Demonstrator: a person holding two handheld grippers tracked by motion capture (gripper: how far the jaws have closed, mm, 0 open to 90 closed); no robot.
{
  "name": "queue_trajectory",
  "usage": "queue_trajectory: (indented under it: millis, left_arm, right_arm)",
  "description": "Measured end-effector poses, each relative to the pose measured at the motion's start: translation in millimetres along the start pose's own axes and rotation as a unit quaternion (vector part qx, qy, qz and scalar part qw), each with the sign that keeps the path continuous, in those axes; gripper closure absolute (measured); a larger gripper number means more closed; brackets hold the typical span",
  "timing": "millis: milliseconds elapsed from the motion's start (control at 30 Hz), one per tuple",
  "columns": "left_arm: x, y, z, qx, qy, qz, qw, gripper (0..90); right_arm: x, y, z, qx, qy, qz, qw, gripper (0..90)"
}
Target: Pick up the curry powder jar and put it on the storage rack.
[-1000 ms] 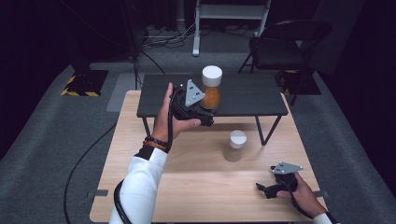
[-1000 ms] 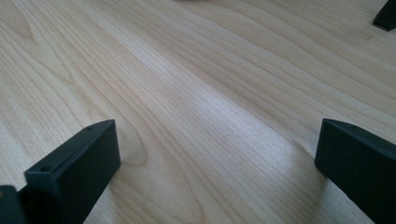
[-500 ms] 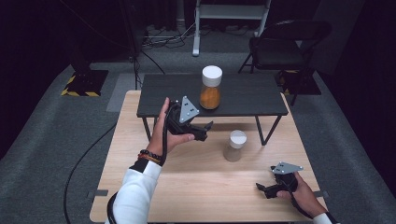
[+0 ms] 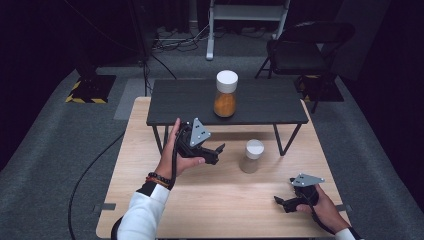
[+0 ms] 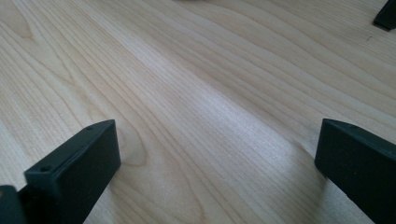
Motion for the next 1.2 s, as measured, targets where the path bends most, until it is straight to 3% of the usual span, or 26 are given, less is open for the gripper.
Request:
queue_trajectory:
  millis: [633,967,1200]
  left_arm:
    - [-50.8,-2.3,-6.6,-0.01,-0.034,0.032,0.9989,0.6]
    - [-76.8,5.8,-14.0,-0.024,-0.047,0.062,0.9967,0.7]
    - [-91.4,4.6,-16.7,-0.031,-0.067,0.067,0.995,0.9]
  right_arm:
    - [0.0,0.0,0.0,0.0,0.0,0.0,1.0,0.0]
    - [0.0,0.0,0.0,0.0,0.0,0.0,1.0,0.0]
    - [0.0,0.0,0.0,0.0,0.0,0.0,1.0,0.0]
Point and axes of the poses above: each handheld gripper's, and its own axes: y roughly forward along the jaws, x roughly out of its top, z roughly to its left, the point moved 7 cm from there along y, roughly forward along the jaws, and after that the axes turned 9 degrees about -x, right-handed, at the moved point
